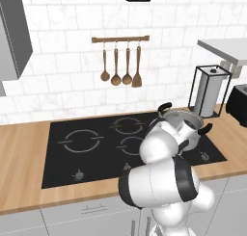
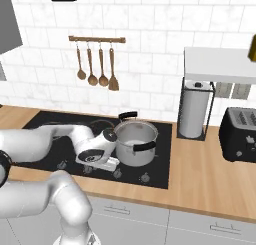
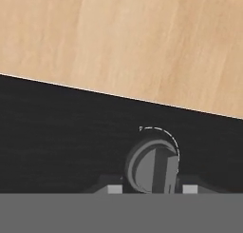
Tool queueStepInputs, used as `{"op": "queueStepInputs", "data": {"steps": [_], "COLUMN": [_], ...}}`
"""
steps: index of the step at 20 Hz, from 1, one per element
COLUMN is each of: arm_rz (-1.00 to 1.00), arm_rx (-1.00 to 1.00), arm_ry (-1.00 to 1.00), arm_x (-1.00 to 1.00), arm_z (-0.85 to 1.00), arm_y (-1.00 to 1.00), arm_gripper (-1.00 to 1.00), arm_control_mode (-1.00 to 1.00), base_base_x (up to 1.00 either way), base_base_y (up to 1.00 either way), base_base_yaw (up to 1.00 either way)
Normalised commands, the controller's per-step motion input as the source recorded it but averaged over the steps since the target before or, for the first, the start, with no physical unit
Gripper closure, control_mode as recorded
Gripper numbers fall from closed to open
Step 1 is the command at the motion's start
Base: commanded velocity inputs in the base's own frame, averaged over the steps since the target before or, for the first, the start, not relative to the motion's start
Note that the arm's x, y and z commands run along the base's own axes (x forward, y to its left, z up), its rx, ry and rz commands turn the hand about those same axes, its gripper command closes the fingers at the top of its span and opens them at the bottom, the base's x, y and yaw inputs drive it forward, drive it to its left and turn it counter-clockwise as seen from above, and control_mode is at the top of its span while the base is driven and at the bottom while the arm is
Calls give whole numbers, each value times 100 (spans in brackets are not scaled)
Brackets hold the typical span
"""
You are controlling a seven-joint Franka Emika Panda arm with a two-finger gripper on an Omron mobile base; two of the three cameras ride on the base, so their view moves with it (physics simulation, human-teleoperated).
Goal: Turn off the rear center burner of the stove.
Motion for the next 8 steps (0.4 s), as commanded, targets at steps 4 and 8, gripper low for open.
{"op": "queueStepInputs", "data": {"steps": [4,8], "arm_rz": [-95,4], "arm_rx": [0,0], "arm_ry": [-6,-3], "arm_x": [-22,-1], "arm_z": [-38,0], "arm_y": [8,5], "arm_gripper": [100,100], "arm_control_mode": [-100,-100], "base_base_x": [0,0], "base_base_y": [0,0], "base_base_yaw": [0,0]}}
